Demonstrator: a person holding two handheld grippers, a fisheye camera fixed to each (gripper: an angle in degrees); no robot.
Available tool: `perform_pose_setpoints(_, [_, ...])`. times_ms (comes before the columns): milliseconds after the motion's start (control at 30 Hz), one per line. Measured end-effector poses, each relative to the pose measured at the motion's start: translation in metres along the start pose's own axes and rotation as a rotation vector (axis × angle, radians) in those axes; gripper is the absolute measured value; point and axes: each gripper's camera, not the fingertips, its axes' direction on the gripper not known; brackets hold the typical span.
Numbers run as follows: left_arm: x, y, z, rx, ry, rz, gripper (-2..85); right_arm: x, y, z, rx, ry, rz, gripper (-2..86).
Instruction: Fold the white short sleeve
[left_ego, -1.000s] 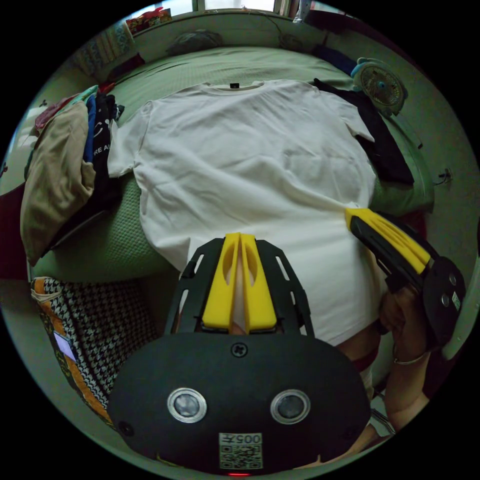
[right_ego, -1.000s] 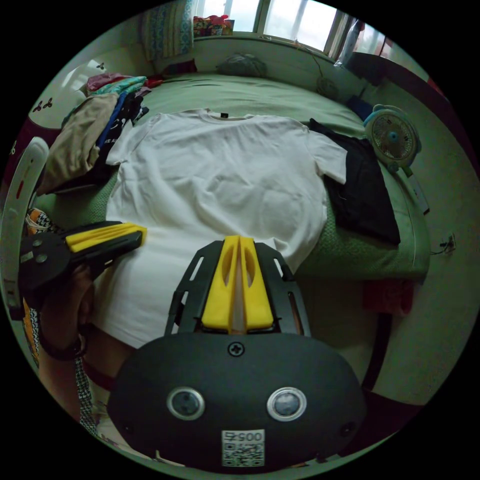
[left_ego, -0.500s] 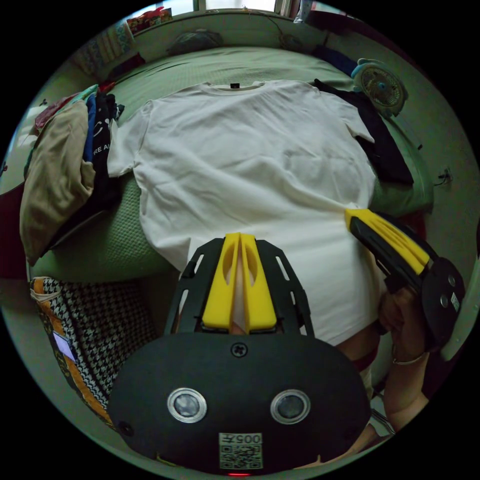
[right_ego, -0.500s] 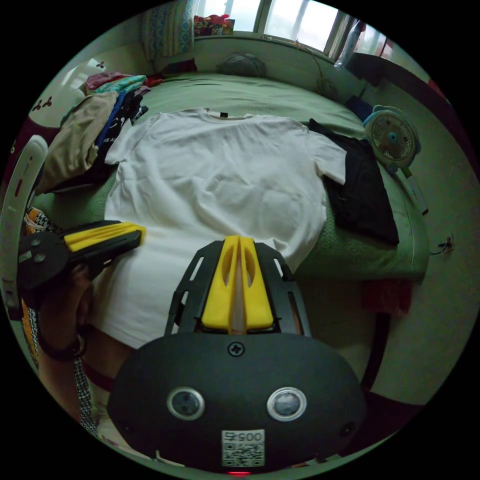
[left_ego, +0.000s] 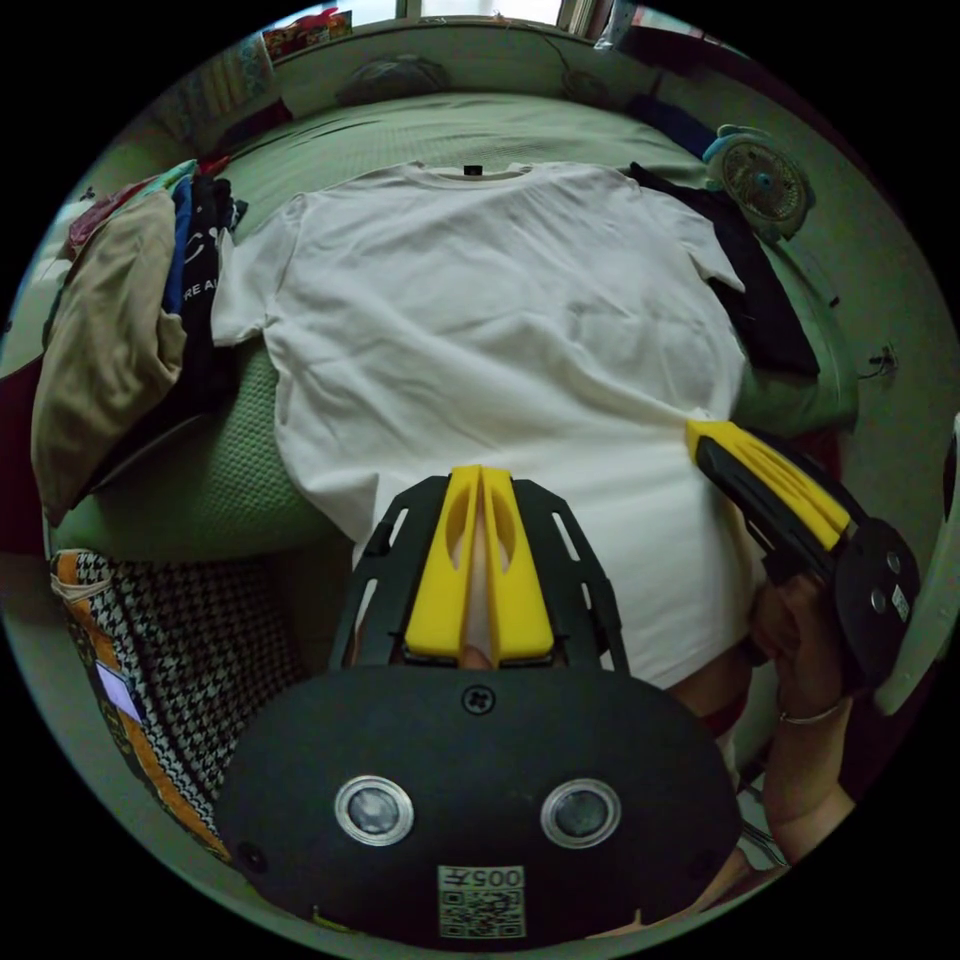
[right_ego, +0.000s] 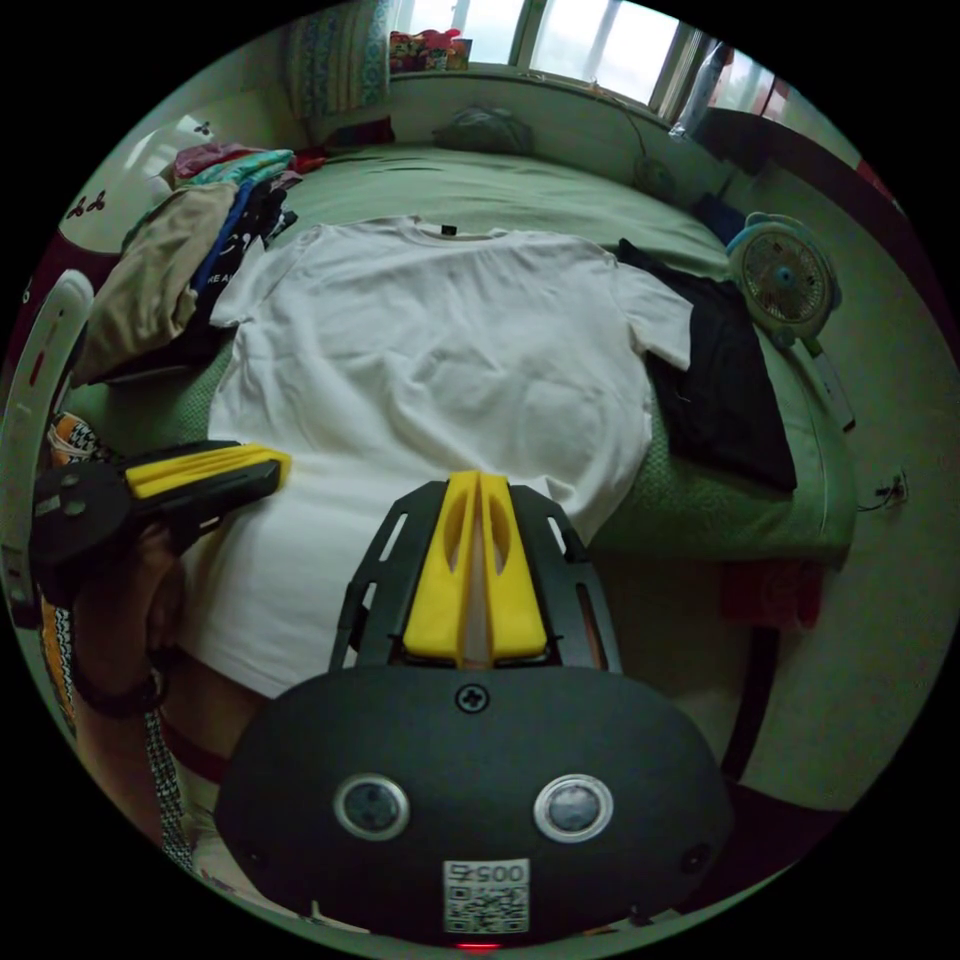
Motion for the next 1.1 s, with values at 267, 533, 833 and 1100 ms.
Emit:
perform_pose_setpoints(267, [-0.009,-0.014,0.006,-0.01,0.048,-0.009,-0.4,0.031,0.002,0.004,-0.01,-0.076,0.034,-1.0])
perform_pose_setpoints(533, [-0.011,-0.026,0.01,-0.003,0.068,-0.022,-0.3,0.07,0.005,0.007,-0.005,-0.188,0.078,-0.9])
perform_pose_setpoints(833, [-0.009,-0.049,0.018,-0.031,0.028,-0.025,-0.3,0.087,0.007,0.003,0.01,-0.103,0.035,-1.0])
perform_pose_setpoints(1100, [-0.007,-0.08,0.016,-0.052,0.116,0.032,-0.2,0.127,0.001,-0.024,0.007,-0.116,0.014,-1.2])
